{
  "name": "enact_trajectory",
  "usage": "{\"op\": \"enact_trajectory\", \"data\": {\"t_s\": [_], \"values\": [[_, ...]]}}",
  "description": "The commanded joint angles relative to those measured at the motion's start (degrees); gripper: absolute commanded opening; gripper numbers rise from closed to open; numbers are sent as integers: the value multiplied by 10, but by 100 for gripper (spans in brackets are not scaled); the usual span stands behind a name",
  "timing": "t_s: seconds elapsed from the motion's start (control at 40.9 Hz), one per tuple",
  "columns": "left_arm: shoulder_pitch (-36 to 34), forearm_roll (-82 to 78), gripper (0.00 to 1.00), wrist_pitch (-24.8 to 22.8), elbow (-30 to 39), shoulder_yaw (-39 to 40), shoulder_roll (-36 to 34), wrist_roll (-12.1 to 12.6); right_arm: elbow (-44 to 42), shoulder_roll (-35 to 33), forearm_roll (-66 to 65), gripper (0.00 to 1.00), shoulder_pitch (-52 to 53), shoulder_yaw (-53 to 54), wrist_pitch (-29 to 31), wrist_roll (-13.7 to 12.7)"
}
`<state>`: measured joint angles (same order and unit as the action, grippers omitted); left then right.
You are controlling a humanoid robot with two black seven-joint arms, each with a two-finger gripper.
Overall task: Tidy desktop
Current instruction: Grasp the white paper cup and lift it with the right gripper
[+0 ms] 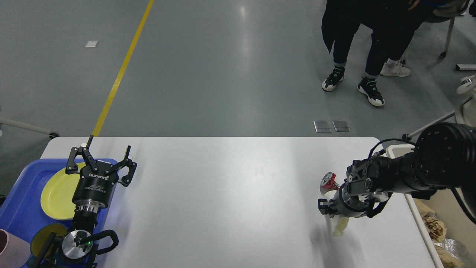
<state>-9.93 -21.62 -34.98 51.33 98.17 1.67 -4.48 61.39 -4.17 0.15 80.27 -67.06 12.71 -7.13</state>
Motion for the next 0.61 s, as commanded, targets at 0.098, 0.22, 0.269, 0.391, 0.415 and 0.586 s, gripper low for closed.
{"op": "enact_trajectory", "data": {"t_s": [0.098, 0.22, 0.269, 0.391, 0.415, 0.586], "values": [[0, 0, 96, 0, 0, 0, 0, 0, 101, -42, 21, 0, 108, 2, 23, 4], [0, 0, 96, 0, 1, 0, 0, 0, 178, -72, 56, 0, 219, 0, 91, 5], [0, 0, 96, 0, 0, 0, 0, 0, 196, -77, 78, 0, 260, -4, 119, 4], [0, 0, 96, 0, 0, 0, 0, 0, 242, -80, 115, 0, 371, -22, 189, 4], [0, 0, 96, 0, 0, 0, 0, 0, 266, -81, 122, 0, 418, -34, 203, 4], [0, 0, 96, 0, 0, 0, 0, 0, 332, -101, 131, 0, 565, -62, 217, 1]]}}
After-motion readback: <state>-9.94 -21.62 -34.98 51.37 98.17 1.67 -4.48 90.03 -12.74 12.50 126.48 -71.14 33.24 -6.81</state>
